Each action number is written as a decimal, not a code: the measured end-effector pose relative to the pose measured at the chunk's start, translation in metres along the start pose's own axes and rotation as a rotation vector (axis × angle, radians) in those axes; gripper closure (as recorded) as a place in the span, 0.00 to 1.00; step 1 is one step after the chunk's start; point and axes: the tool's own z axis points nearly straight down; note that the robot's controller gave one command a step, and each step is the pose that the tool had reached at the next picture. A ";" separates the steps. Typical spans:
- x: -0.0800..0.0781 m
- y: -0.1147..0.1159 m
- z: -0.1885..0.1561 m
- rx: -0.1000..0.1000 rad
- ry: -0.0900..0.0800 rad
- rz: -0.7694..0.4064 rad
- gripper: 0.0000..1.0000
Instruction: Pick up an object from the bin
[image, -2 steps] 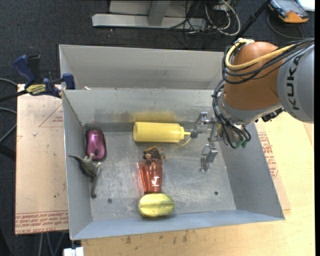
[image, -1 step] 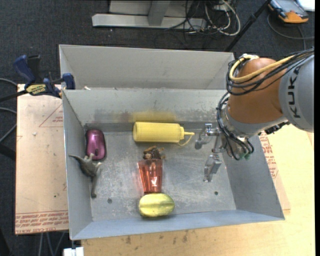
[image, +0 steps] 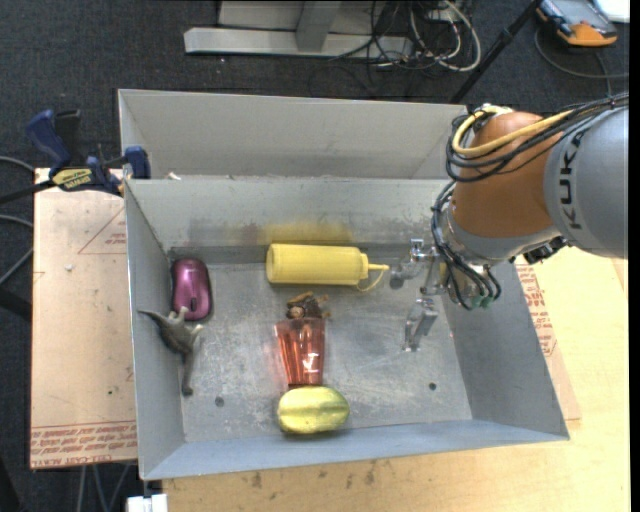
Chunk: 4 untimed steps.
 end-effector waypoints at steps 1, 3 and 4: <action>-0.023 -0.026 0.047 0.000 -0.004 -0.094 0.00; -0.040 0.019 0.069 0.001 0.001 0.091 0.00; -0.052 0.037 0.072 -0.004 -0.001 0.061 0.00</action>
Offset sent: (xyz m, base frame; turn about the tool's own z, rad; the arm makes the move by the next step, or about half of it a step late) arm 0.0295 -0.0145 -0.0843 0.0966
